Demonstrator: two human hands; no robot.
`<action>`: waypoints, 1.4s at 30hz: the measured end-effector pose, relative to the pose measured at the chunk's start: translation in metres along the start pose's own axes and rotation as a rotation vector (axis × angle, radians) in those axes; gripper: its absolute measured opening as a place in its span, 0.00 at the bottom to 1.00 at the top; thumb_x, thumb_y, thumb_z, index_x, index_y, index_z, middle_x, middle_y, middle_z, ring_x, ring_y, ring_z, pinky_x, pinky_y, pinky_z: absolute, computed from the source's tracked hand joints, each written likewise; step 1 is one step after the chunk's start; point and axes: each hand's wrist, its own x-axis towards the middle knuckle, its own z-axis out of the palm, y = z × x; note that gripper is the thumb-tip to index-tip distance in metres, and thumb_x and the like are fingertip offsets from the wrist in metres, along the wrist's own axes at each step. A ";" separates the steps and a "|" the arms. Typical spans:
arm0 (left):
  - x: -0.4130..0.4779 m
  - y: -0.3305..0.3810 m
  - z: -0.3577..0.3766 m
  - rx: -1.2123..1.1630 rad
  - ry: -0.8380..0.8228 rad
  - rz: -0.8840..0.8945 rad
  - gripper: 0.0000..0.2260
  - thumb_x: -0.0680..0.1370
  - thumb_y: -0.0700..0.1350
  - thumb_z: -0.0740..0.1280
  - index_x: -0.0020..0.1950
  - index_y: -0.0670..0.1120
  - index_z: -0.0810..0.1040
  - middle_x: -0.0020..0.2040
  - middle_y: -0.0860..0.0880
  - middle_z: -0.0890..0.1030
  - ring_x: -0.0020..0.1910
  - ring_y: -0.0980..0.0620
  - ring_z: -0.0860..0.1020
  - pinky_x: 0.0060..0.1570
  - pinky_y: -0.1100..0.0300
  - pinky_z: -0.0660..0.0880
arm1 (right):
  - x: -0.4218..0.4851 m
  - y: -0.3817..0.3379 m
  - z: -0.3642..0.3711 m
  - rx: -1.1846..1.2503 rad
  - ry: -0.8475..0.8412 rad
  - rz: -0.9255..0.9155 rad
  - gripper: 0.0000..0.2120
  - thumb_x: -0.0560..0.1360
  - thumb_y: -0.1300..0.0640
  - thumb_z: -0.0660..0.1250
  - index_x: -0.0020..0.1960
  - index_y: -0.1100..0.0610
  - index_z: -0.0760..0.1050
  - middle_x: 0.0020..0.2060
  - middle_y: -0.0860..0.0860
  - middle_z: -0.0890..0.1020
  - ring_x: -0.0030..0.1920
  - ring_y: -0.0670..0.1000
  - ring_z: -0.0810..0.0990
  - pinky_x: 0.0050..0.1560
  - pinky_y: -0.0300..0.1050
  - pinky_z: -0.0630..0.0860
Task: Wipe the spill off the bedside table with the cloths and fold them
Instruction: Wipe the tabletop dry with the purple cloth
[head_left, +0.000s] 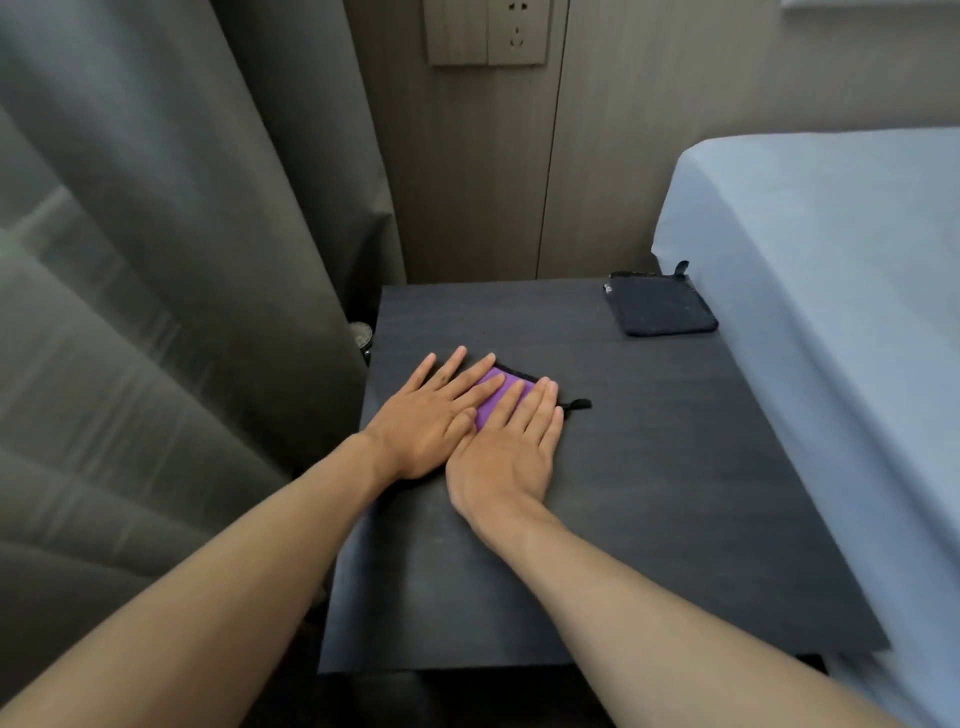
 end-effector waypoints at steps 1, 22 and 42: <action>-0.008 -0.004 0.000 0.000 0.004 -0.025 0.23 0.86 0.51 0.44 0.80 0.58 0.42 0.81 0.57 0.39 0.79 0.52 0.35 0.74 0.55 0.30 | -0.001 -0.006 0.001 -0.007 -0.003 -0.032 0.34 0.84 0.45 0.41 0.79 0.66 0.34 0.79 0.66 0.37 0.79 0.64 0.33 0.78 0.60 0.35; -0.088 0.009 0.017 -0.105 0.151 -0.606 0.25 0.85 0.53 0.42 0.81 0.47 0.44 0.82 0.47 0.43 0.80 0.51 0.38 0.75 0.53 0.33 | 0.004 -0.025 0.001 -0.167 -0.058 -0.734 0.30 0.83 0.48 0.43 0.82 0.54 0.39 0.82 0.54 0.41 0.81 0.52 0.35 0.78 0.58 0.33; -0.086 0.119 0.018 -0.222 0.122 -1.079 0.34 0.82 0.59 0.40 0.77 0.36 0.35 0.79 0.38 0.33 0.79 0.44 0.32 0.77 0.49 0.34 | 0.021 0.035 -0.012 -0.292 -0.113 -1.255 0.28 0.85 0.41 0.42 0.82 0.44 0.38 0.82 0.46 0.40 0.79 0.47 0.32 0.77 0.58 0.29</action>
